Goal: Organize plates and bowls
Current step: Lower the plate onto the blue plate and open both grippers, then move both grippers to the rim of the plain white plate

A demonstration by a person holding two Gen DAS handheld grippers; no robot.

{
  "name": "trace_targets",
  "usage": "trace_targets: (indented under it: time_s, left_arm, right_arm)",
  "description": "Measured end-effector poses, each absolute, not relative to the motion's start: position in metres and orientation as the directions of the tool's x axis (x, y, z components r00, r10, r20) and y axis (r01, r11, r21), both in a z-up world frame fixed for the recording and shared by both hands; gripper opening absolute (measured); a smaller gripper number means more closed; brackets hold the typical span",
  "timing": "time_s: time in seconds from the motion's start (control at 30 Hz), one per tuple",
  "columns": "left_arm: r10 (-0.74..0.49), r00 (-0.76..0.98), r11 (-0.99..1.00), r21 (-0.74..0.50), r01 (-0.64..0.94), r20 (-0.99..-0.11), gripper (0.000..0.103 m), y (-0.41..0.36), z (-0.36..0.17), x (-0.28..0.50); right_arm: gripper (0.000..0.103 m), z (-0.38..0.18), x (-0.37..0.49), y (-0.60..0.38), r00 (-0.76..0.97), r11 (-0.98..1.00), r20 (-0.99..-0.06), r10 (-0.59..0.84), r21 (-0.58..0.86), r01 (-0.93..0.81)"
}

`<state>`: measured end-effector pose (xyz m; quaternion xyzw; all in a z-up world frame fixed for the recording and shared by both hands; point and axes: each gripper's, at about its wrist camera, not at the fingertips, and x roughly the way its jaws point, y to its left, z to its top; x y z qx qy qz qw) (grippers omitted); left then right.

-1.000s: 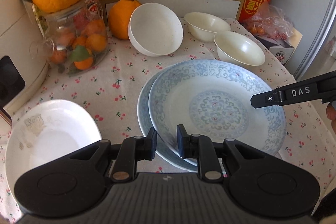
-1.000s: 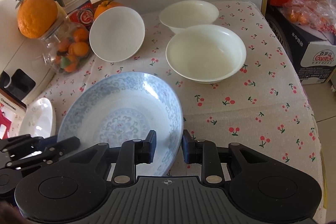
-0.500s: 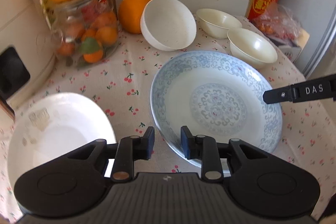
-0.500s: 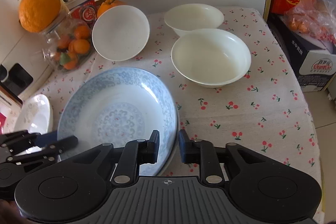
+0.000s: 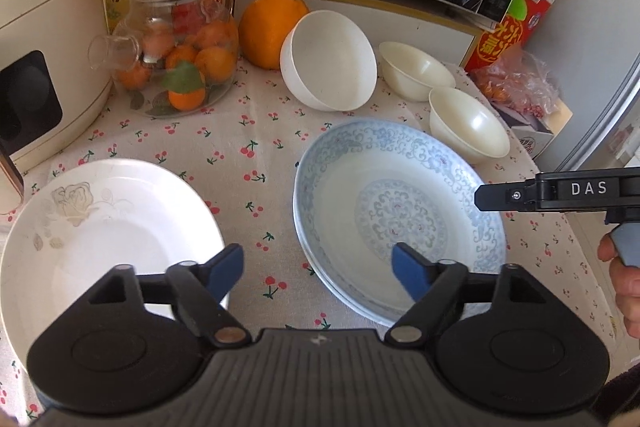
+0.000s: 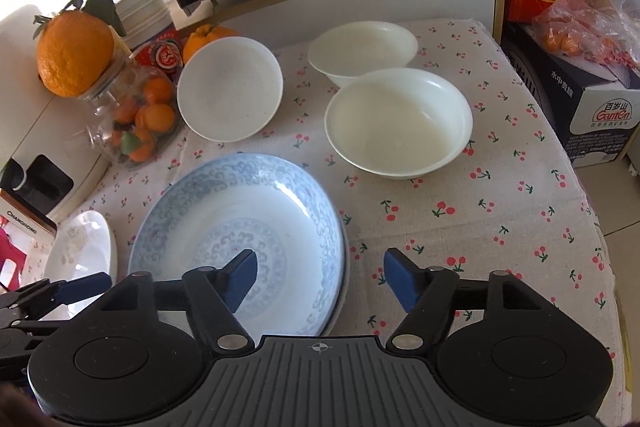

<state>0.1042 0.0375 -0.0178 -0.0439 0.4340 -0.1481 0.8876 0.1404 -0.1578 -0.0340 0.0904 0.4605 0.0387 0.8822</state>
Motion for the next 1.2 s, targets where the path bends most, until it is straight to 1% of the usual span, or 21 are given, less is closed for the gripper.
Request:
trace_targets:
  time_s: [0.07, 0.17, 0.27, 0.37, 0.6, 0.73, 0.87, 1.03, 1.2]
  left_arm:
    - [-0.299, 0.589, 0.953, -0.206, 0.221, -0.751, 0.088, 0.041, -0.013, 0.103]
    - [-0.278, 0.615, 0.96, -0.186, 0.21, -0.738, 0.094, 0.048, -0.007, 0.099]
    - [-0.249, 0.64, 0.968, -0.16, 0.196, -0.727, 0.096, 0.057, -0.003, 0.096]
    - [-0.215, 0.653, 0.976, -0.135, 0.171, -0.726, 0.097, 0.069, -0.003, 0.094]
    - [-0.166, 0.658, 0.986, -0.131, 0.103, -0.734, 0.098, 0.101, -0.005, 0.091]
    - [-0.13, 0.669, 0.991, -0.114, 0.067, -0.732, 0.101, 0.118, -0.005, 0.085]
    - [-0.073, 0.682, 0.997, -0.08, 0.021, -0.728, 0.102, 0.135, -0.007, 0.08]
    - [0.005, 0.687, 0.999, -0.023, -0.032, -0.726, 0.102, 0.155, -0.014, 0.077]
    - [0.039, 0.658, 0.996, -0.023, -0.085, -0.752, 0.102, 0.173, -0.024, 0.081]
  right_arm:
    - [0.077, -0.031, 0.139, -0.154, 0.582, 0.98, -0.797, 0.159, 0.199, 0.005]
    - [0.08, -0.024, 0.137, -0.144, 0.598, 0.98, -0.783, 0.171, 0.199, -0.019]
    - [0.083, -0.018, 0.135, -0.131, 0.612, 0.979, -0.769, 0.187, 0.197, -0.052]
    - [0.084, -0.016, 0.134, -0.119, 0.616, 0.977, -0.762, 0.203, 0.195, -0.08]
    - [0.085, -0.014, 0.134, -0.089, 0.618, 0.968, -0.745, 0.251, 0.213, -0.135]
    - [0.088, -0.015, 0.136, -0.071, 0.629, 0.96, -0.726, 0.278, 0.222, -0.169]
    - [0.088, -0.021, 0.139, -0.053, 0.636, 0.95, -0.706, 0.311, 0.225, -0.214]
    - [0.089, -0.029, 0.141, -0.031, 0.647, 0.922, -0.66, 0.383, 0.23, -0.311]
    - [0.09, -0.036, 0.142, -0.007, 0.63, 0.887, -0.637, 0.444, 0.211, -0.411]
